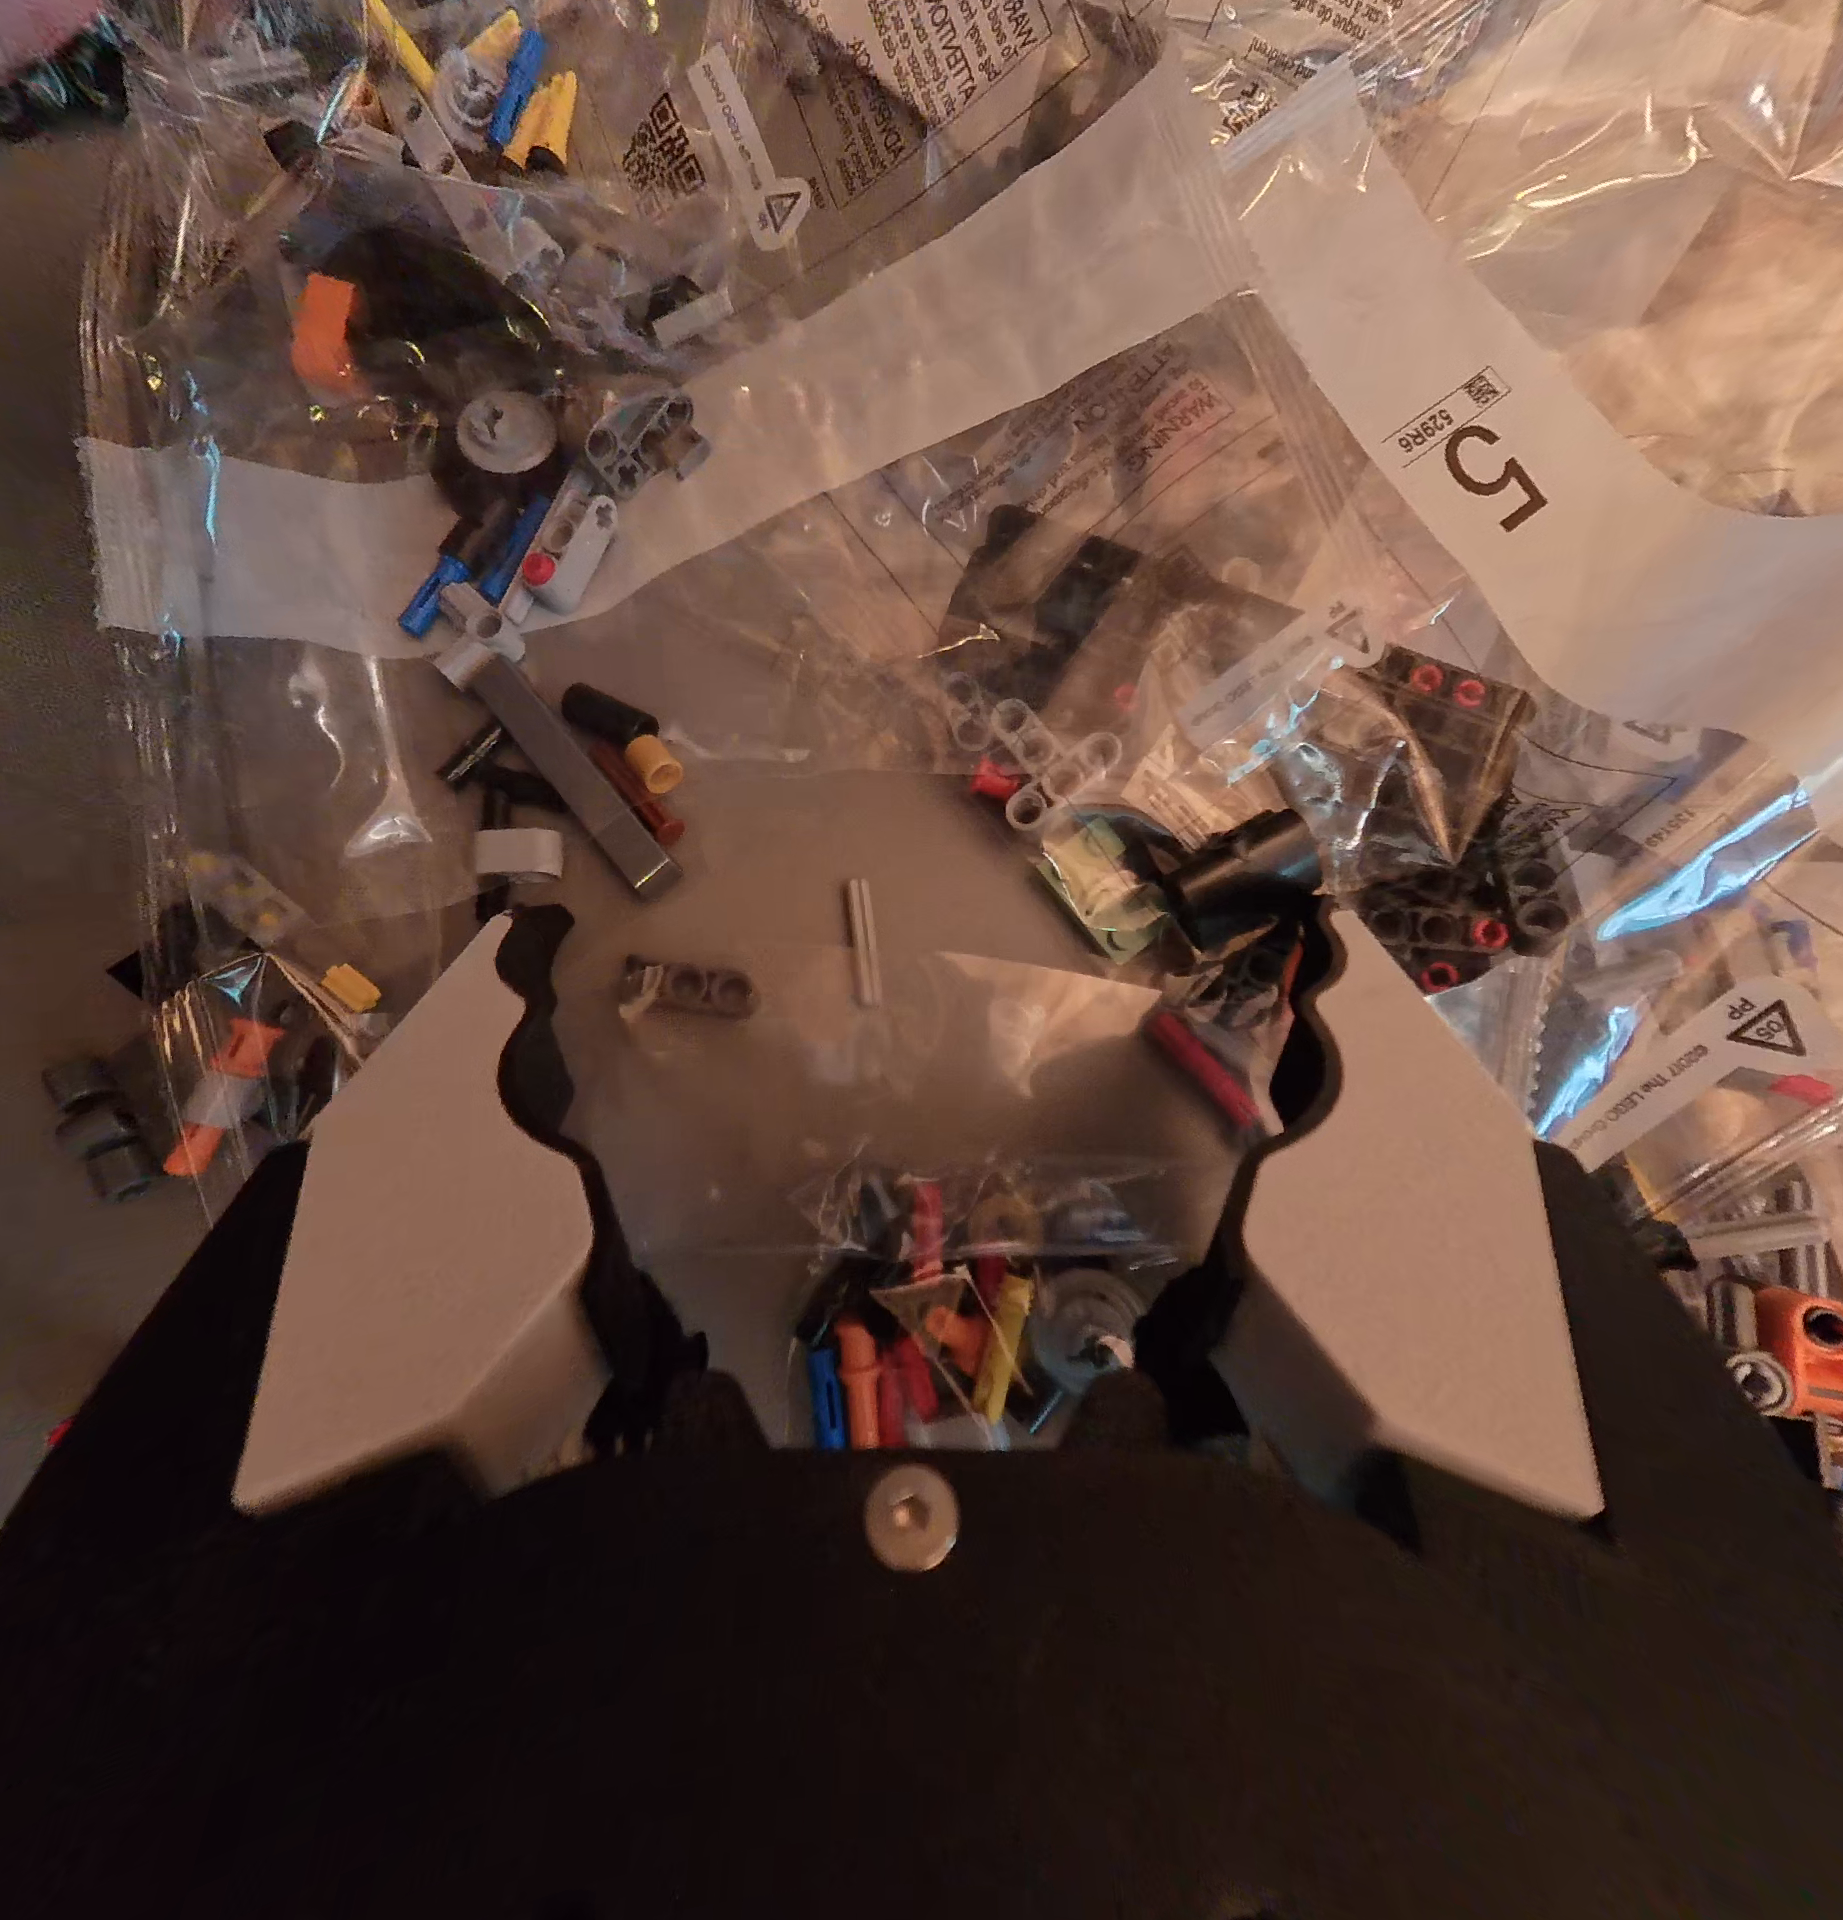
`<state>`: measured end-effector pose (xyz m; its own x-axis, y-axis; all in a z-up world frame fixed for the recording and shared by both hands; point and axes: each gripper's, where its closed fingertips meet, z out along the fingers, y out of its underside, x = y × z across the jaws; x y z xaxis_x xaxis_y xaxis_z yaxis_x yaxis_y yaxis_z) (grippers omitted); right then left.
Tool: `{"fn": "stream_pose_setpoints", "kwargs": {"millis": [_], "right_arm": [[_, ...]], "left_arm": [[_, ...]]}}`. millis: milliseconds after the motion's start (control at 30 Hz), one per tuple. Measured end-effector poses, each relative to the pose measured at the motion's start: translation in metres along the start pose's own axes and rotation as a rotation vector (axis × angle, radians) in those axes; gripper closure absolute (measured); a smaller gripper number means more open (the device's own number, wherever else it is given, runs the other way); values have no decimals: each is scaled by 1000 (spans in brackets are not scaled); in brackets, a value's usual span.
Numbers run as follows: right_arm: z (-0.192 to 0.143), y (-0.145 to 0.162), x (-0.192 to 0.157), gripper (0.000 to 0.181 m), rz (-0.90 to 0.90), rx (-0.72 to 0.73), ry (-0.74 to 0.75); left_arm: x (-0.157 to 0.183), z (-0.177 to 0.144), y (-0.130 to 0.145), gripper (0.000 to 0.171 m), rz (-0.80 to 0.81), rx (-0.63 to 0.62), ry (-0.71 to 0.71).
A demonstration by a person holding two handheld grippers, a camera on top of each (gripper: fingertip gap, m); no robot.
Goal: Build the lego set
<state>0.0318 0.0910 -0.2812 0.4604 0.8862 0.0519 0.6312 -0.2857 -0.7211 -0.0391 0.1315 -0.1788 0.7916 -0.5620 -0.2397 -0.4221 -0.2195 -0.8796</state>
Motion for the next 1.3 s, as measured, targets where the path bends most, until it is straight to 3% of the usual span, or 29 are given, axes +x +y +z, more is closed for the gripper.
{"fn": "stream_pose_setpoints", "kwargs": {"millis": [133, 233, 300, 933, 1100, 1300], "right_arm": [[0, 0, 0, 44, 0, 0, 0], [0, 0, 0, 44, 0, 0, -1], [0, 0, 0, 44, -1, 0, -1], [1, 0, -2, 42, -3, -5, -12], [9, -1, -8, 26, -13, -53, -71], [10, -10, -4, 31, 54, -50, -110]], "left_arm": [[-2, -3, -2, 170, -14, 23, 6], [4, -4, -10, 145, -73, 73, 67], [1, -4, -9, 137, -77, 73, 55], [28, 16, 10, 129, -50, -12, 166], [32, 18, 12, 128, -40, -20, 176], [33, 17, 11, 127, -46, -18, 184]]}}
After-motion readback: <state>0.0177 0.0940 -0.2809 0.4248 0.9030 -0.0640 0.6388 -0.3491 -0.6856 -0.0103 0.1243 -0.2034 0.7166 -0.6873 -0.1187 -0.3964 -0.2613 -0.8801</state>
